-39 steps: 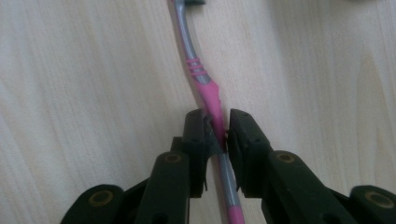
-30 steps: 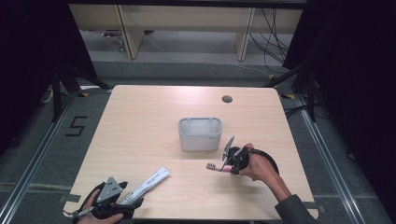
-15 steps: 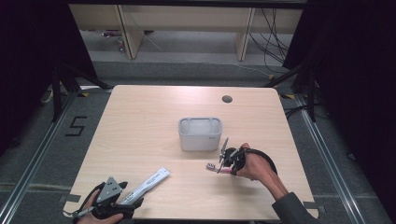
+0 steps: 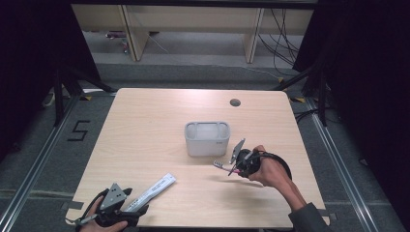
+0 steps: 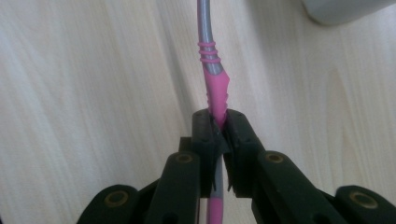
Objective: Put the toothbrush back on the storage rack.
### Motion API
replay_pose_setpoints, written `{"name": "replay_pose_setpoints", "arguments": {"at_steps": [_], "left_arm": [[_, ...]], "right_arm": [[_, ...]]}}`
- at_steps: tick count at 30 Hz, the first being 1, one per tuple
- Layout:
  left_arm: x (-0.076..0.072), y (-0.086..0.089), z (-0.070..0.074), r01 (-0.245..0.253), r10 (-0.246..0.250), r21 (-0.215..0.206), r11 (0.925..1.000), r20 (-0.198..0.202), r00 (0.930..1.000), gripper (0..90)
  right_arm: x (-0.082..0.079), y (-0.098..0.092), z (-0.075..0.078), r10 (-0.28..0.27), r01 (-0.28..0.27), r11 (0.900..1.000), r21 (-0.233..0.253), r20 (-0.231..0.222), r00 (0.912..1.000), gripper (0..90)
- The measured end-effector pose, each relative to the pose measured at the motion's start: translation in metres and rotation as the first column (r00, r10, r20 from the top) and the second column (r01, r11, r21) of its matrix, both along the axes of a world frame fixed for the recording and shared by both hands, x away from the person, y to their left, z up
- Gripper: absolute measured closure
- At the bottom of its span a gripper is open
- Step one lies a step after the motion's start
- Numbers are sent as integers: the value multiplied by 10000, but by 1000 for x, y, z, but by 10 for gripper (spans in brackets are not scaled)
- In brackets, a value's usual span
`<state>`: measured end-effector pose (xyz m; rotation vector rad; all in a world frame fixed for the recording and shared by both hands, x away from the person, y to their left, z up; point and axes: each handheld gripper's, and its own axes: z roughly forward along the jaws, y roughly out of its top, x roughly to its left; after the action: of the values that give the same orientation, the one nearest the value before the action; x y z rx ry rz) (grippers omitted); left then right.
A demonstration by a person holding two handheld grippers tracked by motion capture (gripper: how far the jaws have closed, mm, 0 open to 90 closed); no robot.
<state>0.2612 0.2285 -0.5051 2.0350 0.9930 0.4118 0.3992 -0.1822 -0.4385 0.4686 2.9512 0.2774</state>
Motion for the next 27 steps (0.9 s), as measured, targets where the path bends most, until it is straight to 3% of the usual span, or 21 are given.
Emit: {"name": "replay_pose_setpoints", "arguments": {"at_steps": [5, 6, 8, 9, 10, 12, 13, 15, 19, 20, 23, 25, 27], "left_arm": [[0, 0, 0, -72, 72, -73, 9999, -7, 10000, 154], [0, 2, 1, 107, -105, 289, 9995, -59, 9999, 154], [0, 2, 1, 92, -91, 225, 9997, -44, 9999, 154], [0, 0, 0, -65, 65, -54, 10000, -3, 10000, 154], [0, 2, 1, 113, -112, 240, 9996, -53, 9999, 154], [0, 2, 1, 80, -79, 275, 9996, -65, 9999, 154], [0, 2, 1, 80, -79, 214, 9997, -57, 10000, 154], [0, 2, 1, 99, -97, 223, 9997, -61, 9999, 154], [0, 2, 1, 86, -85, 272, 9996, -47, 10000, 154], [0, 2, 1, 81, -80, 263, 9996, -57, 10000, 154], [0, 3, 1, 83, -81, 274, 9996, -49, 10000, 154], [0, 3, 1, 89, -88, 262, 9996, -61, 9999, 154], [0, 2, 1, 74, -72, 266, 9996, -61, 10000, 154]], "right_arm": [[-3, -5, 18, -82, 72, 9938, 1111, 83, 9999, 837], [-2, -7, 21, 9, -73, 9869, 1614, 398, 9992, 837], [-2, -12, 29, -300, 154, 9758, 2181, 635, 9975, 837], [-2, -14, 33, -284, 103, 9702, 2421, 715, 9970, 837], [-2, -16, 36, -321, 95, 9629, 2699, 792, 9963, 837], [-2, -19, 41, -439, 145, 9481, 3177, 856, 9954, 837], [-4, -20, 43, -755, 423, 9410, 3356, 863, 9934, 837], [-3, -21, 45, -534, 142, 9319, 3623, 984, 9937, 837], [-5, -23, 49, -1033, 566, 9112, 4080, 935, 9902, 837], [-3, -23, 50, -799, 233, 9074, 4195, 1178, 9898, 837], [-2, -25, 55, -1085, 418, 8797, 4737, 1144, 9875, 837], [-1, -27, 60, -1291, 448, 8487, 5269, 1243, 9838, 837], [2, -30, 65, -1444, 446, 8263, 5615, 1346, 9803, 837]]}}
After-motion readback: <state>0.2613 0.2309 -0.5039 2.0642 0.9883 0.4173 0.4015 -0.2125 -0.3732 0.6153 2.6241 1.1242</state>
